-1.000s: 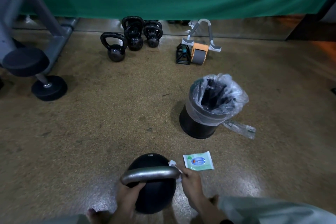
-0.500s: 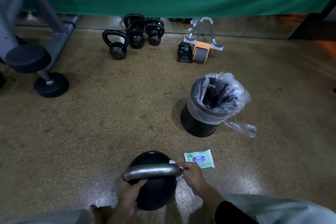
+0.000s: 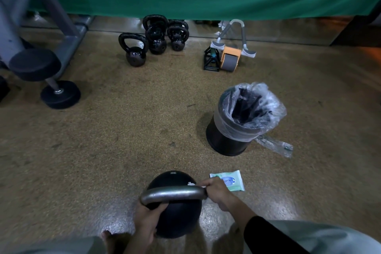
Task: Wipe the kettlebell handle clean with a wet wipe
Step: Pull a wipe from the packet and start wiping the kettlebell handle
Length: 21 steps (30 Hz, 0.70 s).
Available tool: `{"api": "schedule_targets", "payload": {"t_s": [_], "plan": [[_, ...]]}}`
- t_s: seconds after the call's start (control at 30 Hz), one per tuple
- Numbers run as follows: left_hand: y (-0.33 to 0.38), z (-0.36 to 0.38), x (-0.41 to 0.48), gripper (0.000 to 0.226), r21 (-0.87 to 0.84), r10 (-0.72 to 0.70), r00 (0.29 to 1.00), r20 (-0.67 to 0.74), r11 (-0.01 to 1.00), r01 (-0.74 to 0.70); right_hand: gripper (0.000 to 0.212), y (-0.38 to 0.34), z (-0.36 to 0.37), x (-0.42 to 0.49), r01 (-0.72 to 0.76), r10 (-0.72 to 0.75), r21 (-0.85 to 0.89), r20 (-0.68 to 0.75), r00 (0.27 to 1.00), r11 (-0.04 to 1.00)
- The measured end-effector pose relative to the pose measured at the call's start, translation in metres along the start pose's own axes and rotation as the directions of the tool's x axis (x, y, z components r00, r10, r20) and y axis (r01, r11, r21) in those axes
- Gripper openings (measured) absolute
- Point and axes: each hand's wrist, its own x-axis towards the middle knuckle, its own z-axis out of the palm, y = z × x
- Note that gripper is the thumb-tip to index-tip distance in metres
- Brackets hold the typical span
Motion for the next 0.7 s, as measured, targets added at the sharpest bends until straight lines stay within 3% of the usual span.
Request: {"api": "schedule_targets", "payload": {"t_s": [0.1,0.17,0.37,0.53,0.63,0.7], "plan": [[0.000,0.000,0.001,0.062,0.011,0.003,1.000,0.010,1.000,-0.003,0.030,0.015,-0.007,-0.007,-0.021,0.026,0.205,-0.024,0.999,0.978],[0.003,0.000,0.000,0.060,0.008,-0.009,1.000,0.024,1.000,0.009,0.031,0.022,-0.011,-0.011,-0.032,0.036,0.270,-0.010,0.999,0.962],[0.009,-0.001,-0.001,0.060,-0.012,-0.032,0.997,0.071,0.999,0.033,0.039,0.004,0.001,-0.004,0.041,-0.030,0.111,-0.101,0.994,0.993],[0.010,-0.003,-0.005,0.060,-0.020,-0.038,0.998,0.047,0.999,0.039,0.032,0.025,0.003,-0.015,0.041,-0.009,0.237,-0.135,0.991,0.971],[0.015,-0.002,-0.003,0.062,-0.038,-0.045,0.997,0.055,0.998,0.047,0.018,0.008,0.001,-0.008,0.004,0.021,0.187,-0.129,0.991,0.982],[0.018,-0.004,-0.003,0.061,-0.042,-0.075,0.995,0.066,0.996,0.078,0.029,-0.004,0.003,-0.005,0.006,0.012,0.139,-0.125,0.992,0.990]]}}
